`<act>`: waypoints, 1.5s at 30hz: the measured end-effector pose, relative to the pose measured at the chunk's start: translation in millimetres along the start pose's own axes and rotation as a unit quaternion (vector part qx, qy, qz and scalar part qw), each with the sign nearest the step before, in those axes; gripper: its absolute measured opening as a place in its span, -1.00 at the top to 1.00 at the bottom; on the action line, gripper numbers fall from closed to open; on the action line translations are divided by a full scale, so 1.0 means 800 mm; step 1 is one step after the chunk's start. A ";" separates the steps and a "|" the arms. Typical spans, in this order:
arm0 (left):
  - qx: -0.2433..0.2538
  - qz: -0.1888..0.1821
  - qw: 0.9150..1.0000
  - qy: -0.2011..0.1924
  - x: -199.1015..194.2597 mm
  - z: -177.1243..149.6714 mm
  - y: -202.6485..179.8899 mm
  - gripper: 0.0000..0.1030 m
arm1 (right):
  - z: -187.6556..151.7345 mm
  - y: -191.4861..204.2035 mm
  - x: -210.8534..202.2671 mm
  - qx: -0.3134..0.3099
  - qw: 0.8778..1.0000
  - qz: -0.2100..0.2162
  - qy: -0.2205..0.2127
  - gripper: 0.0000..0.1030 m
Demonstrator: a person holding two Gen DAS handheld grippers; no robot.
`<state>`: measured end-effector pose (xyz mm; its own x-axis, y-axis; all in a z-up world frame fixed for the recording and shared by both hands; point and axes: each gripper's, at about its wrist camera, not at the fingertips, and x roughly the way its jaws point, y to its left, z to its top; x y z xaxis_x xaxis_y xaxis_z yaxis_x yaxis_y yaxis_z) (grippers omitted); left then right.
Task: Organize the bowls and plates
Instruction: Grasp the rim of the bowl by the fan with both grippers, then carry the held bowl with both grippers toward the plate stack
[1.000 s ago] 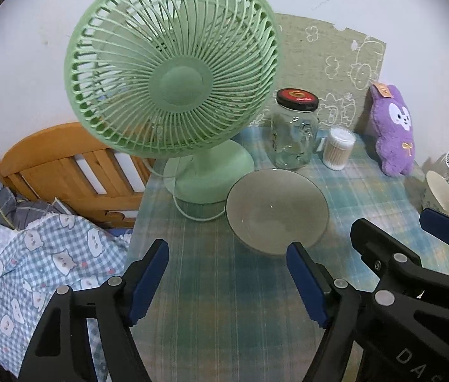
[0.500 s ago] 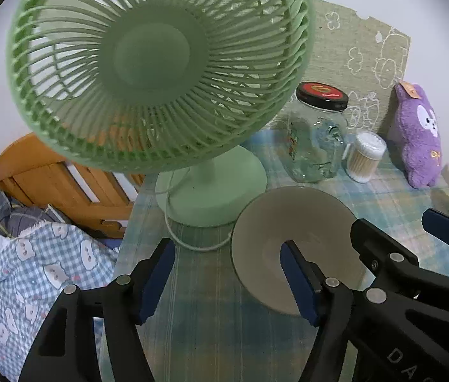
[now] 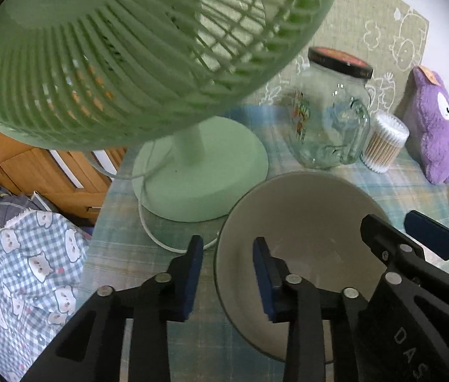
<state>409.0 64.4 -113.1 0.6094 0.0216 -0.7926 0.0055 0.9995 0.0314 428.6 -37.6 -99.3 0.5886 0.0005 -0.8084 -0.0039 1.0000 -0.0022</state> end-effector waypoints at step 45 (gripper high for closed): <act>0.012 -0.002 1.000 -0.021 -0.119 -0.032 -0.011 0.71 | -0.041 -0.011 -0.112 0.016 1.000 -0.003 -0.008 0.69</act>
<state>331.0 53.8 -53.7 0.6414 0.0157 -0.7671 0.0272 0.9987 0.0432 349.1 -46.3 -46.1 0.6014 -0.0050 -0.7990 0.0249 0.9996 0.0125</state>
